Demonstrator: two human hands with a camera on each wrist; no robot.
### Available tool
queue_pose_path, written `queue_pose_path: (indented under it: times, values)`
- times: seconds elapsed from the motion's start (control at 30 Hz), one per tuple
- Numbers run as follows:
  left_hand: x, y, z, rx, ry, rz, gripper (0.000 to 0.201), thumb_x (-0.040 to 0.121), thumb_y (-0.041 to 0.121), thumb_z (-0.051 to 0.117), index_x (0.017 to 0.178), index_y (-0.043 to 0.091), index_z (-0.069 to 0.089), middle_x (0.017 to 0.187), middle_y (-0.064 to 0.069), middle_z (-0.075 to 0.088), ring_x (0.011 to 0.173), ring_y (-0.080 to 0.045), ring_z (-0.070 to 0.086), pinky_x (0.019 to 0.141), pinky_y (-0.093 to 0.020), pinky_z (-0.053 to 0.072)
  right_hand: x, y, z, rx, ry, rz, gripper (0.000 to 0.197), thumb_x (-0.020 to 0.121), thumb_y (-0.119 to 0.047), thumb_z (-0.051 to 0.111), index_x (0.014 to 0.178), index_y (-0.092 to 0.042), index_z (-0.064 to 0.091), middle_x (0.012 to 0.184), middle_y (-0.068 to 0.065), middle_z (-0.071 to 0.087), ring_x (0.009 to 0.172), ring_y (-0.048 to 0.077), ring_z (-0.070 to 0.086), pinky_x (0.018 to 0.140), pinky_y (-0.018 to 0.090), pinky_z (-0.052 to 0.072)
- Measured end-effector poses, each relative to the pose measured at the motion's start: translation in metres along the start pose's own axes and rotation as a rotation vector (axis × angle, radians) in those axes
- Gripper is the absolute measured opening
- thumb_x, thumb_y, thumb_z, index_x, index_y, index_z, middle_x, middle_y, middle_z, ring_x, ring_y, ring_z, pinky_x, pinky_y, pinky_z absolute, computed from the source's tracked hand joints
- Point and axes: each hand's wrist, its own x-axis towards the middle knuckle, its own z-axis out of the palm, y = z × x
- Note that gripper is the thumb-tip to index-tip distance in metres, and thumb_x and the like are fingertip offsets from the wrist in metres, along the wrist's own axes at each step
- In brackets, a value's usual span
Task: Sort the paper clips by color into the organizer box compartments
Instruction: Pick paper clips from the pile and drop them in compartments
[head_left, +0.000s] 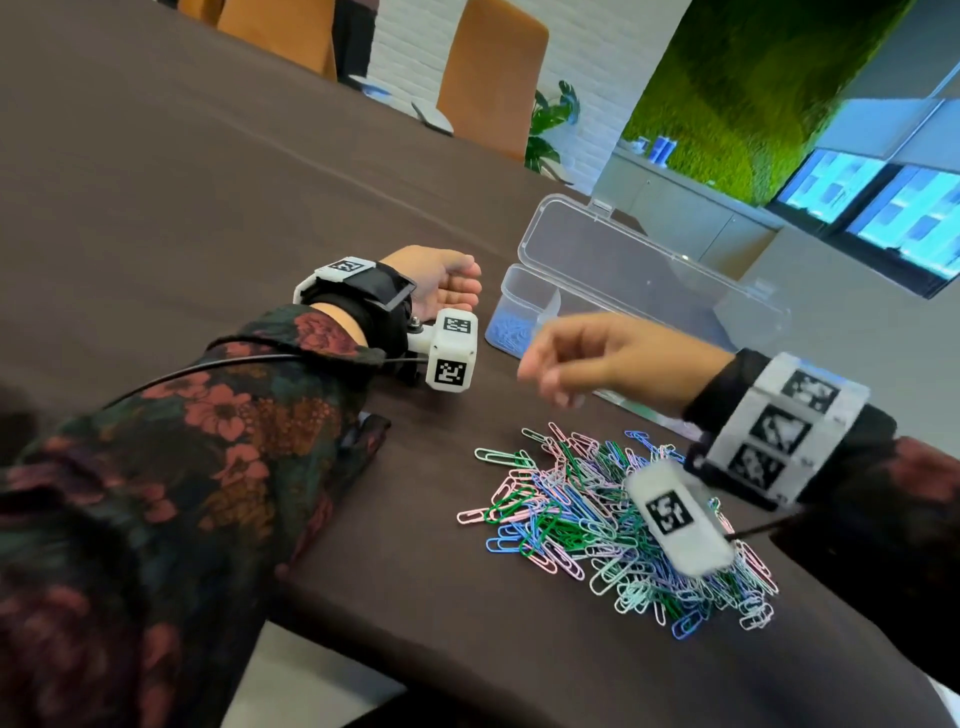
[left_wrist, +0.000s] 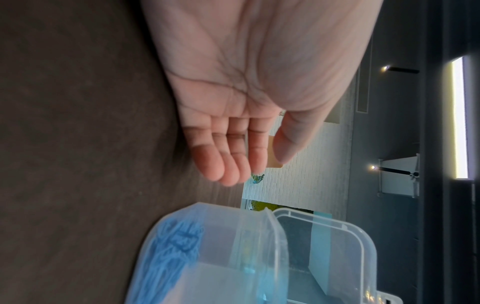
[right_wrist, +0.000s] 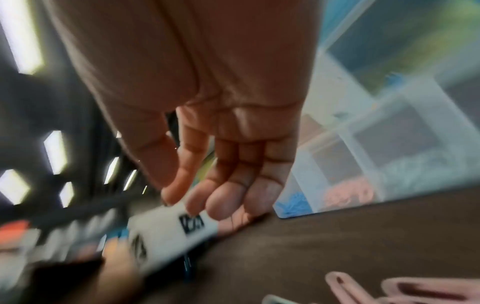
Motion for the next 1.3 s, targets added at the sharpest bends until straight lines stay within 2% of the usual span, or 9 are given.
queue_pose_path:
  times: [0.07, 0.13, 0.33, 0.53, 0.73, 0.87, 1.07, 1.2, 1.3]
  values:
    - [0.000, 0.000, 0.000, 0.002, 0.000, -0.002, 0.023, 0.098, 0.021, 0.045, 0.081, 0.009, 0.055, 0.076, -0.005, 0.055, 0.064, -0.015, 0.054, 0.049, -0.018, 0.050, -0.010, 0.002, 0.018, -0.461, -0.186, -0.030, 0.014, 0.081, -0.016, 0.068, 0.090, -0.026, 0.064, 0.078, -0.002, 0.062, 0.068, 0.009, 0.055, 0.069, 0.024, 0.046]
    - [-0.001, 0.000, -0.001, 0.001, 0.000, -0.006, 0.022, 0.098, 0.021, 0.045, 0.082, 0.009, 0.056, 0.076, -0.005, 0.056, 0.064, -0.015, 0.055, 0.049, -0.018, 0.051, -0.021, -0.002, 0.037, -0.706, -0.270, -0.083, 0.016, 0.082, -0.020, 0.069, 0.095, -0.026, 0.062, 0.079, -0.005, 0.057, 0.068, 0.005, 0.050, 0.071, 0.025, 0.044]
    - [-0.001, 0.001, -0.001, 0.005, 0.003, -0.009, 0.021, 0.097, 0.021, 0.047, 0.083, 0.008, 0.056, 0.077, -0.006, 0.057, 0.065, -0.015, 0.056, 0.051, -0.019, 0.051, -0.033, -0.001, 0.063, -0.742, -0.296, -0.104, 0.027, 0.080, -0.030, 0.073, 0.097, -0.018, 0.057, 0.089, -0.007, 0.049, 0.079, 0.010, 0.045, 0.072, 0.025, 0.037]
    - [0.000, 0.000, -0.002, 0.004, -0.003, -0.009, 0.020, 0.097, 0.021, 0.047, 0.085, 0.008, 0.056, 0.077, -0.006, 0.057, 0.065, -0.015, 0.055, 0.050, -0.018, 0.051, -0.029, 0.010, 0.056, -0.755, -0.205, -0.096, 0.004, 0.084, -0.017, 0.064, 0.087, -0.017, 0.061, 0.084, -0.008, 0.048, 0.072, 0.009, 0.046, 0.064, 0.019, 0.034]
    - [0.000, 0.001, -0.002, 0.009, -0.012, -0.008, 0.020, 0.098, 0.021, 0.046, 0.084, 0.009, 0.056, 0.077, -0.005, 0.056, 0.066, -0.015, 0.055, 0.050, -0.018, 0.051, -0.028, 0.011, 0.048, -0.753, -0.123, -0.092, 0.029, 0.080, 0.000, 0.052, 0.100, -0.019, 0.057, 0.085, -0.006, 0.056, 0.074, 0.010, 0.043, 0.072, 0.027, 0.039]
    - [0.001, 0.000, -0.002, 0.015, -0.015, -0.007, 0.021, 0.098, 0.021, 0.046, 0.085, 0.009, 0.056, 0.079, -0.005, 0.056, 0.067, -0.015, 0.055, 0.051, -0.019, 0.051, -0.029, 0.015, 0.037, -0.745, -0.087, -0.070, 0.030, 0.078, 0.003, 0.050, 0.098, -0.020, 0.057, 0.086, -0.006, 0.057, 0.073, 0.011, 0.047, 0.073, 0.028, 0.042]
    - [0.002, 0.000, -0.002, 0.022, -0.002, 0.004, 0.019, 0.097, 0.021, 0.047, 0.086, 0.009, 0.057, 0.078, -0.004, 0.057, 0.065, -0.014, 0.056, 0.051, -0.019, 0.052, -0.031, 0.023, 0.029, -0.729, -0.055, -0.050, 0.018, 0.084, -0.010, 0.059, 0.082, -0.027, 0.054, 0.082, -0.010, 0.051, 0.068, 0.001, 0.046, 0.064, 0.012, 0.033]
    - [0.002, 0.000, -0.003, 0.020, -0.005, -0.004, 0.019, 0.097, 0.021, 0.047, 0.086, 0.009, 0.057, 0.078, -0.004, 0.057, 0.066, -0.014, 0.056, 0.051, -0.018, 0.051, -0.033, 0.020, 0.040, -0.721, -0.093, -0.025, 0.021, 0.082, -0.036, 0.070, 0.087, -0.027, 0.053, 0.072, -0.013, 0.043, 0.064, 0.001, 0.042, 0.060, 0.012, 0.031]
    - [0.002, 0.000, -0.003, 0.020, -0.005, -0.008, 0.019, 0.097, 0.021, 0.047, 0.086, 0.009, 0.057, 0.077, -0.004, 0.057, 0.065, -0.014, 0.056, 0.052, -0.019, 0.051, -0.032, 0.025, 0.043, -0.765, -0.109, 0.001, 0.021, 0.083, -0.034, 0.070, 0.090, -0.025, 0.051, 0.071, -0.014, 0.041, 0.062, 0.000, 0.039, 0.058, 0.011, 0.030]
